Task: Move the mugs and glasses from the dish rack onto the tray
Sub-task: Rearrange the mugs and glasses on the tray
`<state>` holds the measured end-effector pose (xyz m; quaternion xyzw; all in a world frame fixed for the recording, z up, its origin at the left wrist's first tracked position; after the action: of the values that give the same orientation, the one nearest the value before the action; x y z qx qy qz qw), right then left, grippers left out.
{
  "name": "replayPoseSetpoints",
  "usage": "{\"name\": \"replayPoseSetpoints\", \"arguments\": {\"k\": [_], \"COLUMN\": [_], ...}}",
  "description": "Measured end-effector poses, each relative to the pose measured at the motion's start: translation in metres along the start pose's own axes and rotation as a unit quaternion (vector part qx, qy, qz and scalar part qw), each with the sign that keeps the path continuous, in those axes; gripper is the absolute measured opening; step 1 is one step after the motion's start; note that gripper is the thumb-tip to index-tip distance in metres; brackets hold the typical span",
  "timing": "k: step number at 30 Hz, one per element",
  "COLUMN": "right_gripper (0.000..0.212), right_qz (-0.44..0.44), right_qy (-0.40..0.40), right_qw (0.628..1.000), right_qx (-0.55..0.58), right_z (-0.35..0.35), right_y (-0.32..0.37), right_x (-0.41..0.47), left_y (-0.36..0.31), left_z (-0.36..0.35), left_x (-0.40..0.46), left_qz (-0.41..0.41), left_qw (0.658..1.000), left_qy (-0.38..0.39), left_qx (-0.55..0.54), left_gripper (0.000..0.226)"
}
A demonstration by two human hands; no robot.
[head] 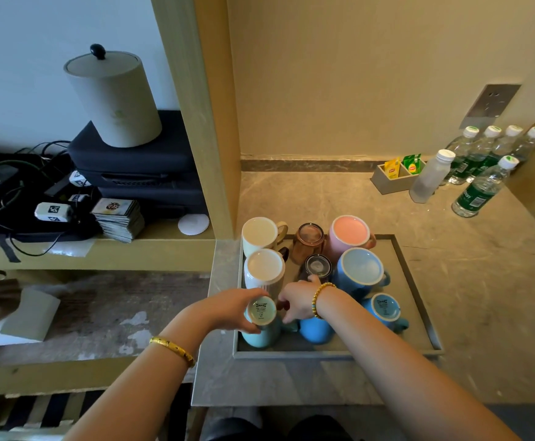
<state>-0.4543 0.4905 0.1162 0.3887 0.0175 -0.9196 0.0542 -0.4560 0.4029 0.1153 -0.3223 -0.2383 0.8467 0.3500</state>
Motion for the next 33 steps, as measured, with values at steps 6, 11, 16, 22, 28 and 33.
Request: {"name": "replayPoseSetpoints", "arguments": {"k": [6, 11, 16, 22, 28, 33], "right_gripper": [0.036, 0.026, 0.042, 0.036, 0.073, 0.072], "right_qz": [0.009, 0.007, 0.028, 0.002, -0.031, -0.069], "right_qy": [-0.07, -0.128, -0.208, -0.305, -0.235, -0.204], "right_qw": [0.997, 0.991, 0.976, 0.952, 0.966, 0.971], "right_qx": [-0.009, -0.048, -0.06, 0.035, 0.105, 0.103], "right_z": [0.003, 0.004, 0.004, 0.011, 0.0, -0.005], "right_y": [0.007, 0.005, 0.003, -0.036, -0.066, -0.074], "right_x": [-0.009, -0.021, -0.037, -0.05, -0.049, -0.047], "left_y": [0.004, 0.004, -0.001, -0.008, -0.01, -0.012], "left_z": [0.006, 0.004, 0.001, -0.006, -0.009, -0.01], "left_x": [-0.008, -0.015, -0.022, -0.031, -0.035, -0.035], "left_qz": [0.044, 0.101, 0.144, 0.198, 0.222, 0.224], "left_qw": [0.992, 0.981, 0.963, 0.933, 0.922, 0.927], "left_qy": [-0.114, -0.167, -0.229, -0.301, -0.315, -0.3], "left_qx": [-0.007, -0.006, -0.005, -0.017, -0.031, -0.033], "left_gripper": [0.064, 0.062, 0.056, 0.053, 0.055, 0.057]}}
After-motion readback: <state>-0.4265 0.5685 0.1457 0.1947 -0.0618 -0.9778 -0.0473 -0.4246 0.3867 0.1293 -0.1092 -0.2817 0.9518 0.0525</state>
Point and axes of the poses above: each hand's wrist, its own x-axis towards the middle knuckle, its own z-axis out of the back of the hand, y = z × x, the point moved 10 cm from there along x, towards the middle knuckle, and after that the axes turned 15 degrees about -z, right-handed, at the moved point
